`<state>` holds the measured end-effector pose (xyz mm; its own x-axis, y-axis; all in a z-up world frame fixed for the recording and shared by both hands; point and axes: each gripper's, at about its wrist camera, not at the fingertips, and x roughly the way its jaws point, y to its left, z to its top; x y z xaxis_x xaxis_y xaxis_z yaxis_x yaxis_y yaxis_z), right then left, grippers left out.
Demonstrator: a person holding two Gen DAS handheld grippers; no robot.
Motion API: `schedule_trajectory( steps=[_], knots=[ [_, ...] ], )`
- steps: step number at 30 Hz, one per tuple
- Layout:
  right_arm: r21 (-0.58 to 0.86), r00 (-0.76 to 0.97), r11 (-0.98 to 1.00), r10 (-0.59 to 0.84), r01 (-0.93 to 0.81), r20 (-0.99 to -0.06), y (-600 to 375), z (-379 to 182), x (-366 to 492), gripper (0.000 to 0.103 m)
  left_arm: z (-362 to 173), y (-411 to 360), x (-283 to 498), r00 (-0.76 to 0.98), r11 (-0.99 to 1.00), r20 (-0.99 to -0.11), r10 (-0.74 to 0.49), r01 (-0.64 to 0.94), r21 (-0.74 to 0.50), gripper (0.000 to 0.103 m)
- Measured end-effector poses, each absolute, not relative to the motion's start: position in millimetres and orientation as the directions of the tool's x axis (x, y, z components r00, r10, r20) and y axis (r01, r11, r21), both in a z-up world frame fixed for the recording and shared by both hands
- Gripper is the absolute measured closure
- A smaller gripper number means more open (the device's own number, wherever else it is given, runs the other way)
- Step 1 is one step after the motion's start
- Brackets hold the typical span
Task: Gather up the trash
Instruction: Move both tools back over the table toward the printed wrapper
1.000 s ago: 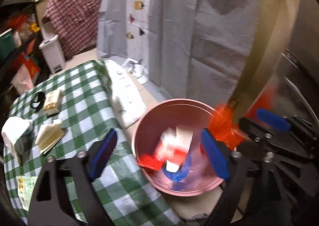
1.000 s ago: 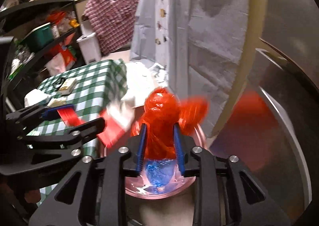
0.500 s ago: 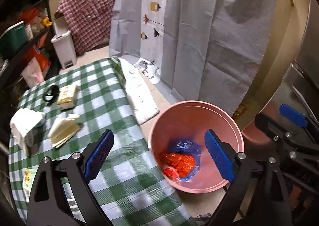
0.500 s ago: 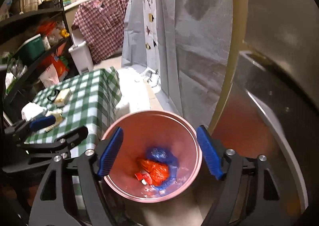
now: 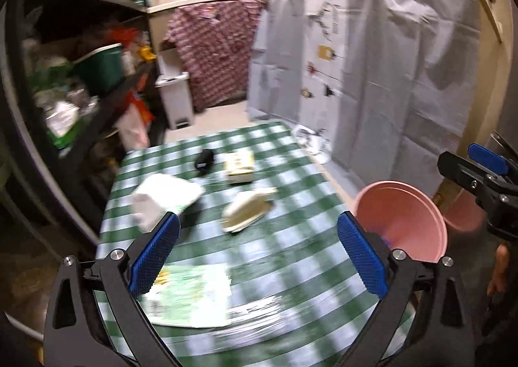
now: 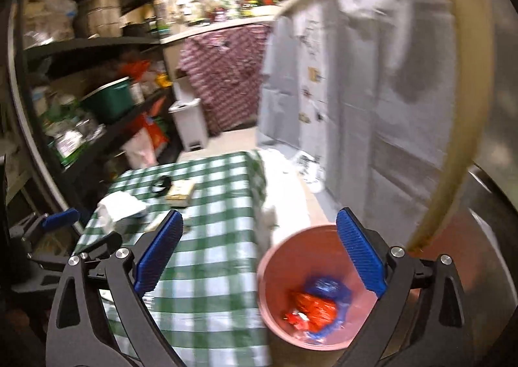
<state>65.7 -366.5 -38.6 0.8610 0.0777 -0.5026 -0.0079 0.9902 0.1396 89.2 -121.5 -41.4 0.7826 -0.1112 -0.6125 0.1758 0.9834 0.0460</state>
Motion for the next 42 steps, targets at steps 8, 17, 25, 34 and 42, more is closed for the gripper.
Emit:
schedule_trajectory(
  steps=[8, 17, 25, 34, 42],
  knots=[
    [0.119, 0.848, 0.983, 0.181, -0.14, -0.499, -287.8, -31.3, 64.2, 0.006, -38.1, -41.8, 57.3, 0.802, 0.996, -0.597, -0.017, 0.065, 0.059, 0.008],
    [0.054, 0.819, 0.977, 0.204, -0.208, -0.537, -224.5, -47.8, 64.4, 0.006, -63.9, 15.1, 45.9, 0.796, 0.999, -0.603, 0.049, -0.051, 0.013, 0.008],
    [0.013, 0.789, 0.969, 0.209, -0.247, -0.578, -187.6, -69.9, 60.5, 0.006, -83.7, 39.4, 51.2, 0.803, 0.994, -0.59, 0.083, -0.109, -0.008, 0.008],
    [-0.029, 0.74, 0.948, 0.228, -0.317, -0.632, -152.1, -99.1, 59.2, 0.006, -95.4, 47.5, 56.0, 0.784, 0.99, -0.605, 0.137, -0.134, 0.051, 0.008],
    [-0.044, 0.705, 0.928, 0.249, -0.369, -0.664, -139.7, -115.6, 64.5, 0.006, -96.8, 72.7, 58.4, 0.759, 0.978, -0.626, 0.18, -0.208, 0.028, 0.008]
  ],
)
